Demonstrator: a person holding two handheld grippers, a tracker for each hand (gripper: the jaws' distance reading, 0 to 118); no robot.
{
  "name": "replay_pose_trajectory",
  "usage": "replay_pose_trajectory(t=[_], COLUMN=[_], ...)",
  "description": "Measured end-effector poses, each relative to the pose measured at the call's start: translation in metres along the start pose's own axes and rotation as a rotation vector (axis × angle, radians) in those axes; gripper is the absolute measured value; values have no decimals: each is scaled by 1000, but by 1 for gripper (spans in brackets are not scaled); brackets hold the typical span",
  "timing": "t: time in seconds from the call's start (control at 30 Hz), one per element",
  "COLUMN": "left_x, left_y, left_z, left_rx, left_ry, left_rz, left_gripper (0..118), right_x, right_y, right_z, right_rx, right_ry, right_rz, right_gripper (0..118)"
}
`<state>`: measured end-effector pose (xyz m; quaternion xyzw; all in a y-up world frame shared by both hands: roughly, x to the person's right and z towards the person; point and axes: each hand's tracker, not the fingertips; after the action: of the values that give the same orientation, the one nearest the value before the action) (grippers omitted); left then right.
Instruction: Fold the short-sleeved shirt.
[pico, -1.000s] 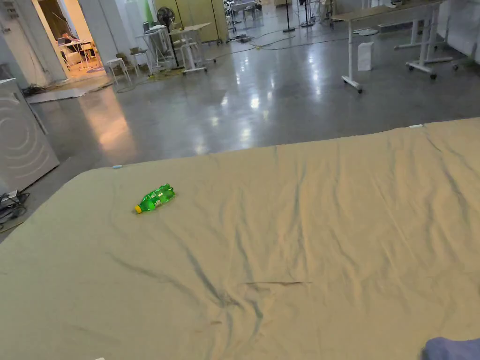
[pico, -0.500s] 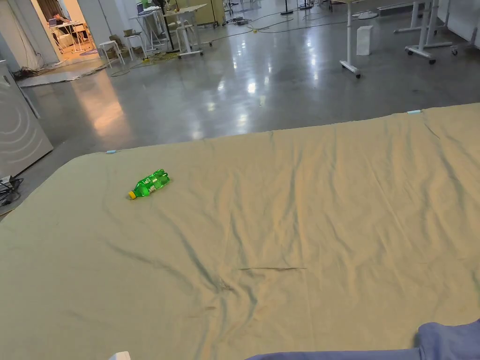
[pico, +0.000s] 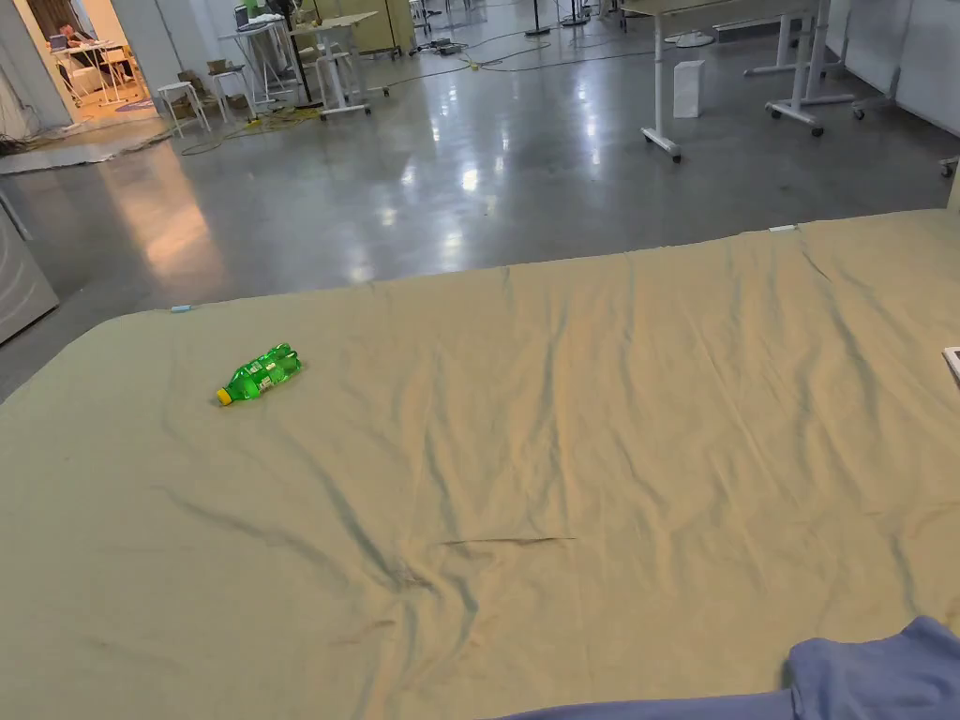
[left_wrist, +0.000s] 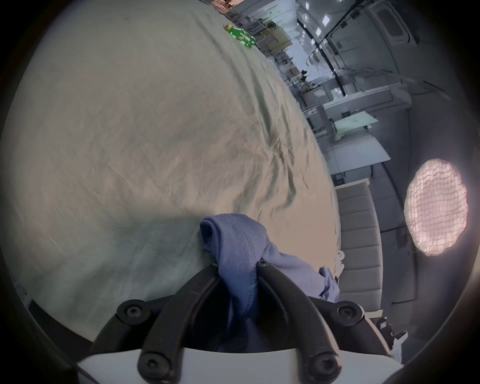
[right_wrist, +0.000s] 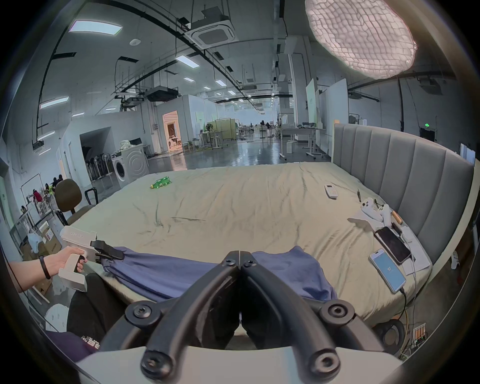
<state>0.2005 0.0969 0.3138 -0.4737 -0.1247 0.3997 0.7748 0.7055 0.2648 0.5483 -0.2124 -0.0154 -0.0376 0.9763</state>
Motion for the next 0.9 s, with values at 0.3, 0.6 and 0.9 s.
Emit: replay_pose_trajectory(t=[0.3,0.6,0.9], left_x=[-10,31,97], left_y=[47,50,-25], left_z=[73,85,-47], left_rx=[147,187,-98], left_ry=[75,63,-85], left_rz=[-43,-197,-336], left_gripper=[11,11,11], right_x=[3,0,5], right_y=[-5,-11,-17], right_z=[-1,-6,15], right_rx=[-26,-28,-25], right_ry=[-17,17,-44], right_rz=[-16,-38,-45], right_gripper=[0,0,0])
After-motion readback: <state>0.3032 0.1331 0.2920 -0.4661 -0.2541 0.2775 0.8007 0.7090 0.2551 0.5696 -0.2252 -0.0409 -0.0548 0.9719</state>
